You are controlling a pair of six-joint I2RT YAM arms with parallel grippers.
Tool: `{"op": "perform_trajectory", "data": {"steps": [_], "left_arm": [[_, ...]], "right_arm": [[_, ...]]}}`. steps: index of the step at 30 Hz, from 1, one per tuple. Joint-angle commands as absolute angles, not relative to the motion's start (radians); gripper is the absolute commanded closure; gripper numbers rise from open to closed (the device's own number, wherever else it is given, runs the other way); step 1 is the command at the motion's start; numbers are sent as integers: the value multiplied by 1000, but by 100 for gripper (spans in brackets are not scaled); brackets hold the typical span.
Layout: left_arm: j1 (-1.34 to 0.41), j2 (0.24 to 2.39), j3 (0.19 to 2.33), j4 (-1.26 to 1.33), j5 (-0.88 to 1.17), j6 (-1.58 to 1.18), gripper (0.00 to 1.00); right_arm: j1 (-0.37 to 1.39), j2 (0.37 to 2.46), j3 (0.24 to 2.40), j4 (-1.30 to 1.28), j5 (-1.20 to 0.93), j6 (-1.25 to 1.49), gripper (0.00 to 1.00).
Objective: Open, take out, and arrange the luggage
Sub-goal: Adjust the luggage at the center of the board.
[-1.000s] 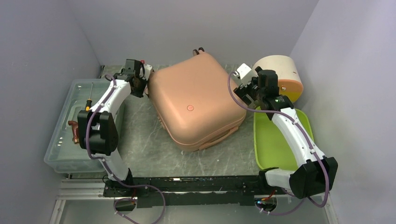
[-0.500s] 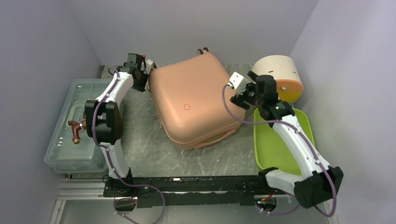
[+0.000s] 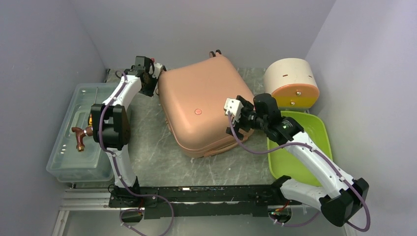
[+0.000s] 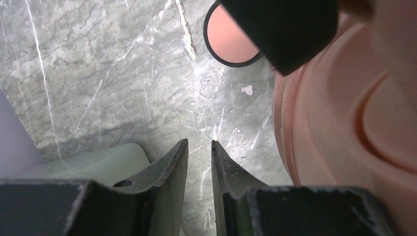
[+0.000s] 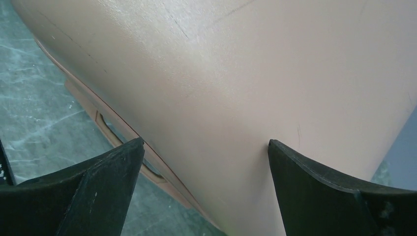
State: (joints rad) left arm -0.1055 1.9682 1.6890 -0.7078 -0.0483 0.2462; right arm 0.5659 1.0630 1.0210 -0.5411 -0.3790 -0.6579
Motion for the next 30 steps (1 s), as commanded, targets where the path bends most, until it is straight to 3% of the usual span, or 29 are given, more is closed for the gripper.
{"op": "perform_trajectory", "data": {"steps": [1, 10, 19, 30], "left_arm": [[-177, 1956, 1652, -777, 48, 298, 68], [-91, 1860, 1629, -807, 115, 288, 53], [-87, 1797, 1545, -794, 238, 304, 47], [-87, 1788, 1515, -750, 255, 283, 47]], "right_arm": [[572, 1015, 1042, -578, -197, -534, 0], [481, 1088, 1102, -196, 294, -554, 0], [314, 1431, 1212, -16, 470, -608, 0], [296, 1614, 1308, 16, 437, -643, 0]]}}
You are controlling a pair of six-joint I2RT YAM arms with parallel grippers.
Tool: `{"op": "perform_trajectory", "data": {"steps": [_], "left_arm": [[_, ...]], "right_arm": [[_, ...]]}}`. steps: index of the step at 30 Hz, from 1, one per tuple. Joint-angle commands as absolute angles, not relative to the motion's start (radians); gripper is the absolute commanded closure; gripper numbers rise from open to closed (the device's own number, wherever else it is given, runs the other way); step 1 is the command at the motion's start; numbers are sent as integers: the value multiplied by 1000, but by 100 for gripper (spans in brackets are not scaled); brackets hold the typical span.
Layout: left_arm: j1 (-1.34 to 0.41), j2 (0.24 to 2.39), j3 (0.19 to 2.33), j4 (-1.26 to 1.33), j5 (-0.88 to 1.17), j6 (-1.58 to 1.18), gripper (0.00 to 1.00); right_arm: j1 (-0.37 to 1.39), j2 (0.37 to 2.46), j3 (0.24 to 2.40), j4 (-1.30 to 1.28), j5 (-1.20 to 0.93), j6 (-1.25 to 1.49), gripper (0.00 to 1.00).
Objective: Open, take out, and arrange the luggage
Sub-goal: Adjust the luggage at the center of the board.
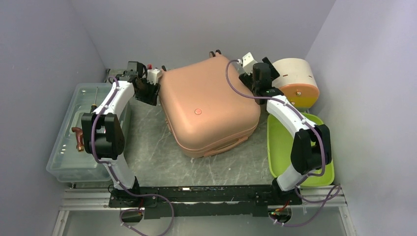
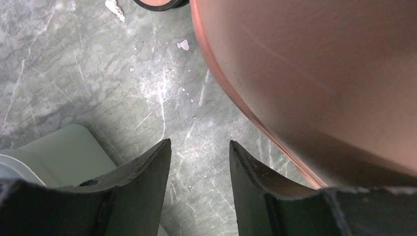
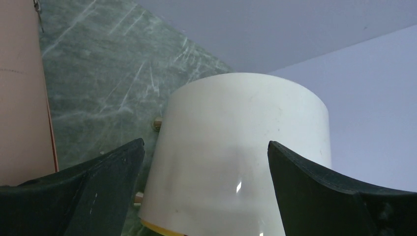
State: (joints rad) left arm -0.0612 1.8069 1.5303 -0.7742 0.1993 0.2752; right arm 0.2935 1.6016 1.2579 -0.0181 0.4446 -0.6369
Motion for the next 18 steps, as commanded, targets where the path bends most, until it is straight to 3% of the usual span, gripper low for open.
{"op": "perform_trajectory", "data": {"steps": [1, 10, 18], "left_arm": [[-87, 1792, 1519, -746, 248, 275, 47], [-80, 1956, 1694, -795, 9, 193, 42], [-77, 2113, 1816, -817, 38, 194, 42]], "right_arm": [[296, 1614, 1308, -9, 410, -628, 0], [341, 1471, 1165, -262, 27, -588, 0], [507, 1349, 1027, -380, -119, -593, 0]]}}
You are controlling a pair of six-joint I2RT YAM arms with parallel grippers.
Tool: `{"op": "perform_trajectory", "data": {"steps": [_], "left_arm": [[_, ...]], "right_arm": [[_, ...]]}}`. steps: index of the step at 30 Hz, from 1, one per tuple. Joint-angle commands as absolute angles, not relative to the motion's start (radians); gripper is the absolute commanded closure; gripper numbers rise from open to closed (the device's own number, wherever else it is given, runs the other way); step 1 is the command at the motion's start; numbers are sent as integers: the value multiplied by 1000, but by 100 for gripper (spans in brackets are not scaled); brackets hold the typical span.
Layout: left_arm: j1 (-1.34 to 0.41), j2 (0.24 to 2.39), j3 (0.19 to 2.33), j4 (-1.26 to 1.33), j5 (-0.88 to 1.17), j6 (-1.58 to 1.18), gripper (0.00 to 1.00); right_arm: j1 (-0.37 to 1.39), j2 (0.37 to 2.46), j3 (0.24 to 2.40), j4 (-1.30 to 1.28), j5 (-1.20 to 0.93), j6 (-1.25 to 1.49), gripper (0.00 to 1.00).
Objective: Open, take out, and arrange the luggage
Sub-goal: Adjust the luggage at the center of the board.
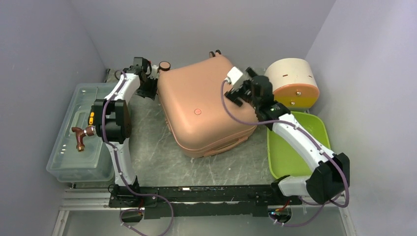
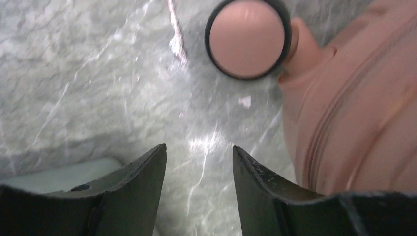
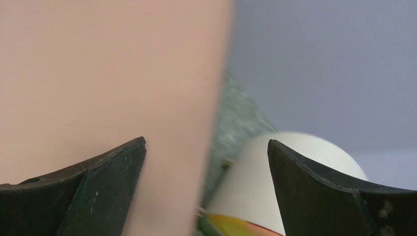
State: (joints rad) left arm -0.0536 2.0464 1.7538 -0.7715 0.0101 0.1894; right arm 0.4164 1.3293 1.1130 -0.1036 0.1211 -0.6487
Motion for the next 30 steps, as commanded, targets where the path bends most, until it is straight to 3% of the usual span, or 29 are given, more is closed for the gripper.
{"op": "perform_trajectory", "data": {"steps": [1, 9, 16, 21, 23, 24, 25, 26, 30], "left_arm": [[-78, 2134, 1841, -830, 45, 199, 42], [-86, 2218, 1998, -891, 53, 194, 42], [-85, 2161, 1950, -906, 40, 170, 43], [-71, 2053, 1863, -925, 102, 171, 41], [-59, 2010, 1839, -938, 133, 166, 37], [-53, 1987, 1826, -945, 149, 165, 26], [-46, 1964, 1817, -952, 166, 164, 22], [-43, 1943, 1807, -957, 174, 164, 7], [-37, 1866, 1769, -952, 192, 161, 1]], "right_arm": [[516, 1344, 1024, -398, -145, -584, 0], [533, 1334, 1013, -454, -224, -531, 0], [494, 1304, 1050, -267, 161, -483, 0], [361, 1413, 1130, -146, 343, -482, 0], [305, 1479, 1186, -136, 361, -474, 0], [285, 1516, 1219, -132, 372, -479, 0], [271, 1552, 1242, -130, 381, -494, 0], [267, 1586, 1255, -114, 392, -508, 0], [266, 1696, 1317, -111, 394, -528, 0]]}}
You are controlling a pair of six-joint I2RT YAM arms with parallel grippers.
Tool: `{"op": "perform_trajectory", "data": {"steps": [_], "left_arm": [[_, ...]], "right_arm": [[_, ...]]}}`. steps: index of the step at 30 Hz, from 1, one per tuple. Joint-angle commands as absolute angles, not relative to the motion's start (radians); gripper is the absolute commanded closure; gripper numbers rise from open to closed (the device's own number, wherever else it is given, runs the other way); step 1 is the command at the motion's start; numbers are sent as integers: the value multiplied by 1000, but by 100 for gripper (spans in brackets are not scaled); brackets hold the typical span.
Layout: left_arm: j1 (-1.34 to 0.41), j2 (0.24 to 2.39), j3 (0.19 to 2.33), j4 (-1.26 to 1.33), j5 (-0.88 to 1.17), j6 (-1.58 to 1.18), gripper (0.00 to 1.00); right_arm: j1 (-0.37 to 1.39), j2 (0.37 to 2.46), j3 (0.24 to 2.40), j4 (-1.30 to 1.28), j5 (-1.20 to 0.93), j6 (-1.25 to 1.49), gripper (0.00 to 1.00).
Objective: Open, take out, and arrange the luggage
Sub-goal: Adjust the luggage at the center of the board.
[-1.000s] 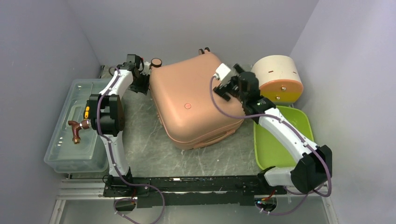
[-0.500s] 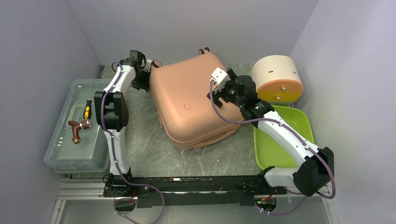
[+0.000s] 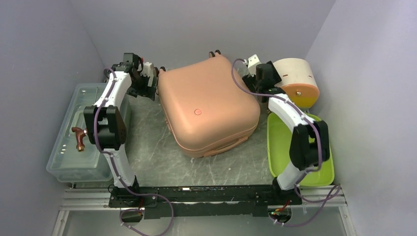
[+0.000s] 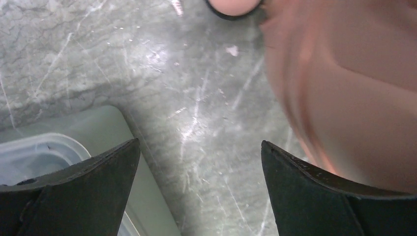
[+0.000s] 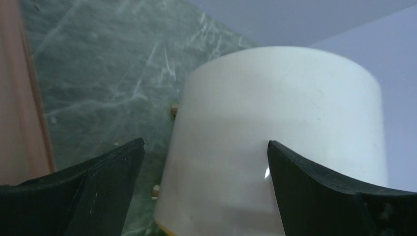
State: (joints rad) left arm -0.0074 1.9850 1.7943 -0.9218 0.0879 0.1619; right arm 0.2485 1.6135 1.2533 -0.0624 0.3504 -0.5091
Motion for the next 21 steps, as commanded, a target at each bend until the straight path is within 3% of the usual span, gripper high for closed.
{"op": "perform_trajectory", "data": {"steps": [1, 5, 14, 21], "left_arm": [[-37, 1855, 1763, -947, 195, 159, 1], [-38, 1870, 1786, -952, 184, 155, 1], [-29, 2034, 1957, -959, 58, 150, 0], [-29, 2181, 2126, -1011, 41, 144, 1]], "right_arm": [[267, 1723, 1335, -124, 391, -522, 0], [270, 1758, 1349, -160, 327, -505, 0], [381, 1597, 1164, -259, 104, -577, 0], [495, 1531, 1079, -330, 46, -564, 0]]}}
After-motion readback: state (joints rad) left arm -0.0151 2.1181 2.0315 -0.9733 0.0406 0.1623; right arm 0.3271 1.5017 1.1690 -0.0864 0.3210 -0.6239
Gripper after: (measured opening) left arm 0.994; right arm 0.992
